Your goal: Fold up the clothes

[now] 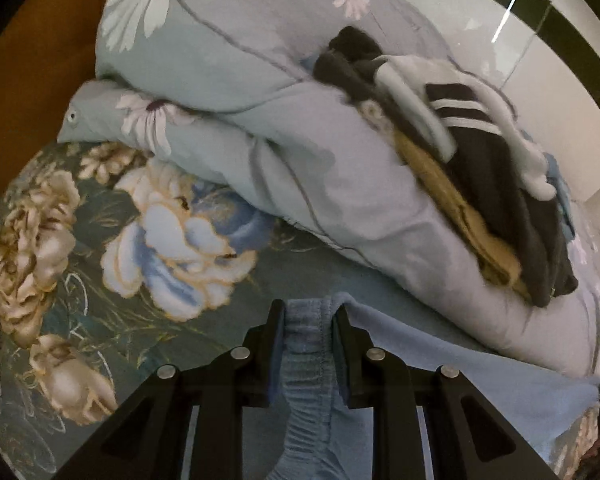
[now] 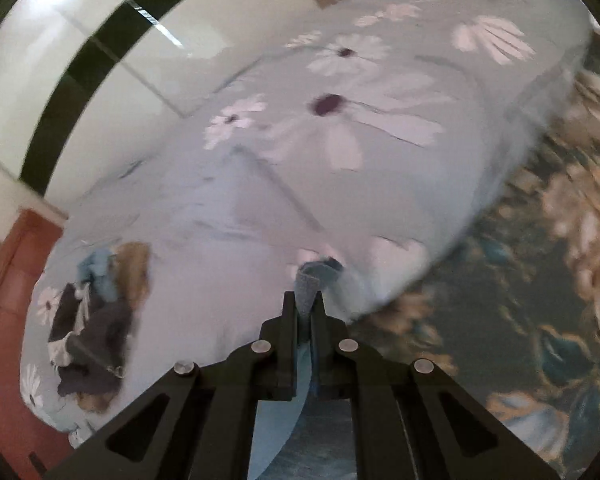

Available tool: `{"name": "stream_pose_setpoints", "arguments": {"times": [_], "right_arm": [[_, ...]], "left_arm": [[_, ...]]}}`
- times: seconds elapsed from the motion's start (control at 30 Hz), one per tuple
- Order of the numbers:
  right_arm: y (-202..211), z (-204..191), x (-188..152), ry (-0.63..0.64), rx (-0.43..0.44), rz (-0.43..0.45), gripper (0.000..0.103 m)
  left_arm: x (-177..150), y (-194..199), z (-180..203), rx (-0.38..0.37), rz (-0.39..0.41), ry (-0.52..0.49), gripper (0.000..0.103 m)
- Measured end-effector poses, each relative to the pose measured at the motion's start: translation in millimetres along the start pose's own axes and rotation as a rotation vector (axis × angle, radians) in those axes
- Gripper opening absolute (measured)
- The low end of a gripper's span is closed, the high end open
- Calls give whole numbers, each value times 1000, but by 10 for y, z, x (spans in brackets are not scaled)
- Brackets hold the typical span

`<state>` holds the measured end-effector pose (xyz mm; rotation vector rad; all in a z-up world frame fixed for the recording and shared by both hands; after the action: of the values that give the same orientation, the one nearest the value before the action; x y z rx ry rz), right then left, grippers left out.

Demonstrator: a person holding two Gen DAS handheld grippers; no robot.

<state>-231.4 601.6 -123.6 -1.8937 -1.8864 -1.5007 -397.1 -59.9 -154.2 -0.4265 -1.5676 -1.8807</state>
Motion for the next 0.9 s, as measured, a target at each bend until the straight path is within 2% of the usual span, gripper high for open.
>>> {"name": "stream_pose_setpoints", "arguments": {"times": [0.1,0.2,0.33,0.43,0.47,0.5,0.53,0.57,0.6,0.7,0.8,0.9], "right_arm": [[-123,-64,-25,71,-57,-9,5],[-271,64,-100,44,-116,-53,5],[-285,127,-184,63,-149,-80,6],[-288,77,-185,84,-167,-92,7],[-272,53,-184,87,-169,-96,8],[-222,28,-186,88,-164,-94,18],[-168,2,-189,88,-158,-92,25],[-49,-30,-200,91,-138,-88,37],[78,-63,-213,93,-116,-84,41],[486,-106,-302,122,-73,-110,41],[1083,-65,-458,155,-34,-146,43],[1691,39,-629,206,-37,-173,43]], "left_arm": [[-163,-233,47,5,-67,-2,24],[-267,-347,69,-17,-112,22,25],[-297,-270,47,-68,-142,43,30],[-320,-90,2,-98,-161,24,42],[-368,-4,-36,-88,-159,15,48],[-424,82,-78,-73,-157,5,55],[-481,168,-120,-59,-154,-4,57],[-559,237,-170,-42,-153,-8,58],[-657,292,-227,-29,-158,-5,58],[-1030,379,-416,0,-213,37,58],[-1350,424,-603,-35,-252,168,56],[-1393,470,-611,-44,-234,212,54]]}}
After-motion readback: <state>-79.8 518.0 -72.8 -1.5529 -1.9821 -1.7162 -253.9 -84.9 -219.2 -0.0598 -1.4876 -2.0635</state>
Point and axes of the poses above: each gripper's, at about its wrist camera, not at the fingertips, and y roughly against the way its jaws point, z to its right, x to its top, the point moved 3 cm from there along -y, roughly the way its jaws point, and after that the axes turned 14 degrees about z, right-handed, at the moved point
